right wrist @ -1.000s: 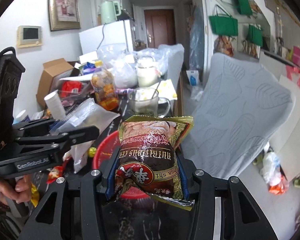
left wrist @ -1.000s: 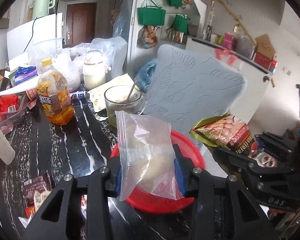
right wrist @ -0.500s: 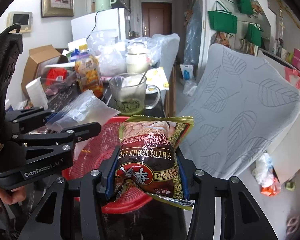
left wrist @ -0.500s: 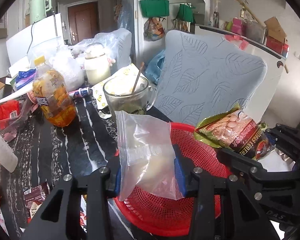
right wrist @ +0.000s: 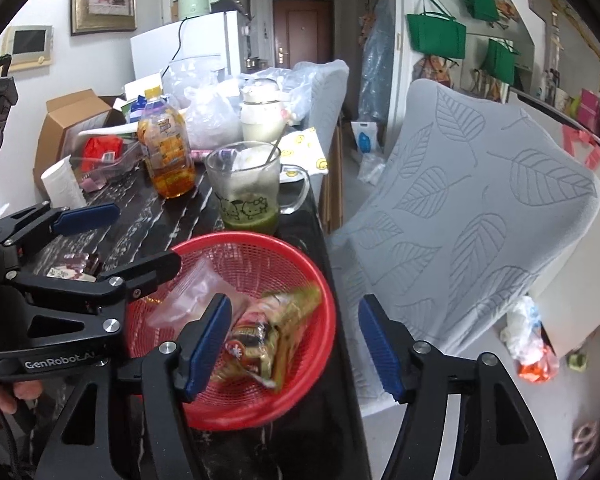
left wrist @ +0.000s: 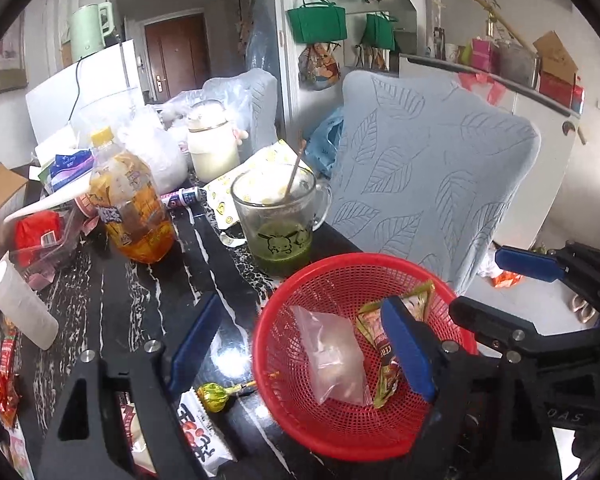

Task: Organize snacks
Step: 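Open left tool dropping zip bag while right tool drops cereal bag into basket, then withdraw both open tools from the basket back over the table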

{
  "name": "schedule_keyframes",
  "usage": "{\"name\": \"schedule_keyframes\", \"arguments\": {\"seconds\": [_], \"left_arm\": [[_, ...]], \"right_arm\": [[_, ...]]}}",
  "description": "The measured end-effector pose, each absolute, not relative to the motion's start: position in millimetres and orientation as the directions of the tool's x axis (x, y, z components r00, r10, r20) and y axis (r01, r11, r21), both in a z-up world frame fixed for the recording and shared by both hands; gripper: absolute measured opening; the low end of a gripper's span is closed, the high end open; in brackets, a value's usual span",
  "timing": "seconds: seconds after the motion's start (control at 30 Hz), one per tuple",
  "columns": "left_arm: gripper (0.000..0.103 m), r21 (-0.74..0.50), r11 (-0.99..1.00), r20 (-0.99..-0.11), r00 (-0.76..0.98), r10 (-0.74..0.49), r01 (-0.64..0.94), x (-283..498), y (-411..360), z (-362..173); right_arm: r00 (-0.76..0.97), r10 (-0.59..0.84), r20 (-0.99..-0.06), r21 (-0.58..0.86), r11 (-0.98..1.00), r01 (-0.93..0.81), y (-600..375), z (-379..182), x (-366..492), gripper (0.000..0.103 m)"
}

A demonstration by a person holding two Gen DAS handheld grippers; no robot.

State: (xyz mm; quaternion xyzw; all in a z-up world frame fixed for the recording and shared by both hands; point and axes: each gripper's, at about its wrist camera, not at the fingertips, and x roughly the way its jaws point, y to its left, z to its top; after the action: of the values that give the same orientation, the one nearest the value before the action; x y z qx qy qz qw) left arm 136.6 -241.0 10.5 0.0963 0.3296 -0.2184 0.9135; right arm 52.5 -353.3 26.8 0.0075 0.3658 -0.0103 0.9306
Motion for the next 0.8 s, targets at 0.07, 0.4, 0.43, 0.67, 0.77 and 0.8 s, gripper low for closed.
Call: {"name": "schedule_keyframes", "arguments": {"seconds": [0.07, 0.4, 0.43, 0.67, 0.77, 0.8], "left_arm": [[0.081, 0.027, 0.891, -0.634, 0.697, -0.334, 0.452, 135.9, -235.0, 15.3], [0.081, 0.043, 0.912, -0.575, 0.756, -0.312, 0.409, 119.1, -193.0, 49.8], [0.081, 0.042, 0.913, -0.572, 0.759, -0.312, 0.406, 117.6, -189.1, 52.9], [0.081, 0.063, 0.925, -0.555, 0.784, -0.279, 0.374, 107.1, -159.6, 68.7], [0.081, 0.049, 0.931, -0.558, 0.783, -0.275, 0.363, 103.1, -142.6, 70.2], [0.081, 0.044, 0.932, -0.561, 0.781, -0.274, 0.359, 102.1, -138.7, 70.0]], "right_arm": [[0.733, -0.014, -0.681, 0.002, 1.000, 0.020, -350.4, 31.9, 52.1, 0.066], [0.746, -0.002, -0.666, -0.015, 1.000, -0.011, -324.5, 59.9, 49.1, 0.068], [0.748, 0.003, -0.664, -0.015, 1.000, -0.017, -321.5, 62.4, 48.4, 0.068], [0.764, 0.019, -0.645, -0.032, 0.998, -0.051, -289.4, 78.3, 42.8, 0.071], [0.768, 0.031, -0.639, -0.035, 0.997, -0.069, -278.2, 80.8, 39.6, 0.071], [0.767, 0.038, -0.641, -0.030, 0.997, -0.075, -273.9, 81.1, 38.8, 0.071]]}}
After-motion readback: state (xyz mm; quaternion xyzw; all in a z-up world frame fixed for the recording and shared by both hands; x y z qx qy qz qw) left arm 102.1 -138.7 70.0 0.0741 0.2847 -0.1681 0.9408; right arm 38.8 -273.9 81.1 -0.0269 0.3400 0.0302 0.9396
